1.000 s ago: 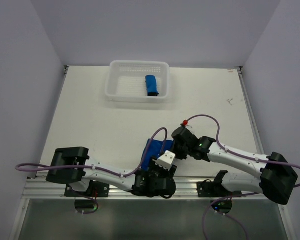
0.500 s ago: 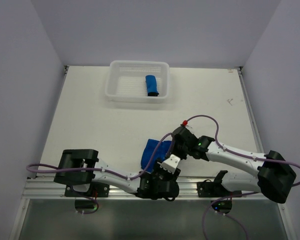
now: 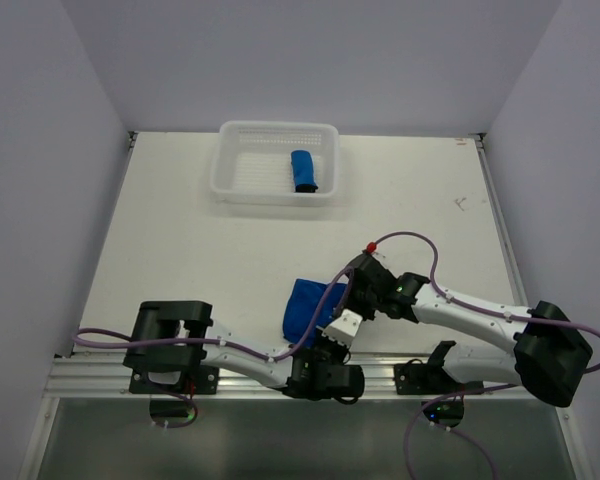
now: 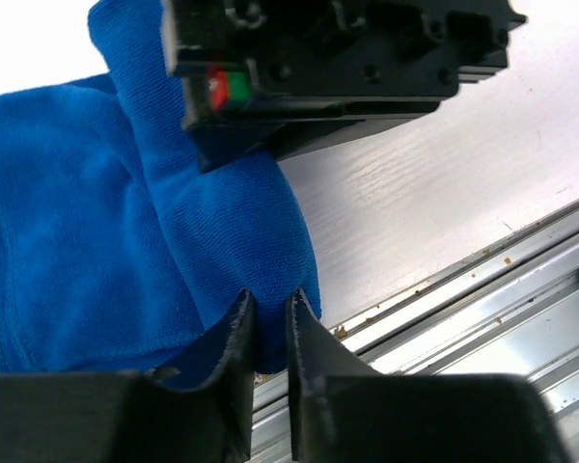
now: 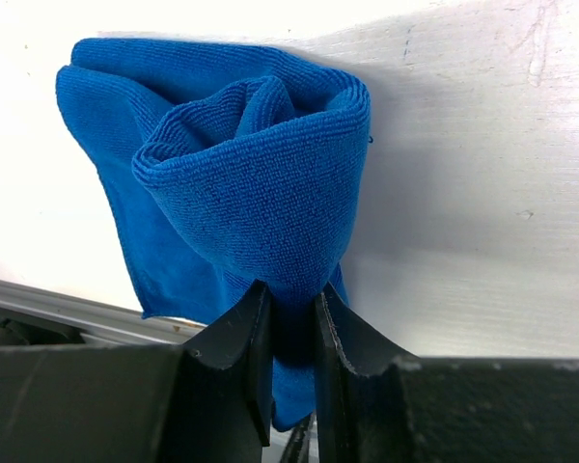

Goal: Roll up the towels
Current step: Roll the towel

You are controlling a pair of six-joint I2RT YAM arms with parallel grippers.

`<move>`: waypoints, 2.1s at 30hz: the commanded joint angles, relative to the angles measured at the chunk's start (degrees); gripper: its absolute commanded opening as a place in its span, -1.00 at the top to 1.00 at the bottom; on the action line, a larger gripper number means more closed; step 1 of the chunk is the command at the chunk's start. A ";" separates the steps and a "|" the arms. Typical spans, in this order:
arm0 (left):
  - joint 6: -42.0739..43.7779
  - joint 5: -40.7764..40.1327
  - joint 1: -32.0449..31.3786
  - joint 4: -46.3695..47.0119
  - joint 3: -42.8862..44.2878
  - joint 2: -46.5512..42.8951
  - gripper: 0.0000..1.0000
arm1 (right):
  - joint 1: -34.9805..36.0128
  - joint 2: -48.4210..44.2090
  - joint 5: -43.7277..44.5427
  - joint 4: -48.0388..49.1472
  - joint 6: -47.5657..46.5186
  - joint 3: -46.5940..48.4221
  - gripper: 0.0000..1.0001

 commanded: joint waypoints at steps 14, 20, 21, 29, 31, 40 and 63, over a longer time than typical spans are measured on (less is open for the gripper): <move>-9.97 6.24 2.08 17.23 -18.75 -15.23 1.00 | -5.88 1.23 -0.75 0.16 -3.19 0.66 0.09; -11.20 7.30 2.25 18.20 -20.07 -16.19 1.00 | -8.61 4.74 -1.02 0.60 -5.57 2.85 0.07; -11.29 7.30 2.25 18.47 -20.51 -16.37 1.00 | -8.88 5.27 -1.11 0.78 -5.74 2.94 0.06; -12.26 8.27 2.25 19.61 -22.36 -17.60 1.00 | -11.34 7.82 -1.54 0.69 -7.94 5.84 -0.05; -12.17 8.27 2.25 19.61 -22.27 -17.60 1.00 | -11.34 7.38 -1.90 1.39 -9.34 6.28 -0.11; -11.46 9.06 2.25 20.32 -21.65 -16.29 1.00 | -11.43 7.65 -2.60 2.26 -12.86 8.48 -0.25; -21.65 10.29 2.34 19.69 -27.88 -22.15 1.00 | -14.86 14.67 1.00 0.26 -14.00 11.64 0.42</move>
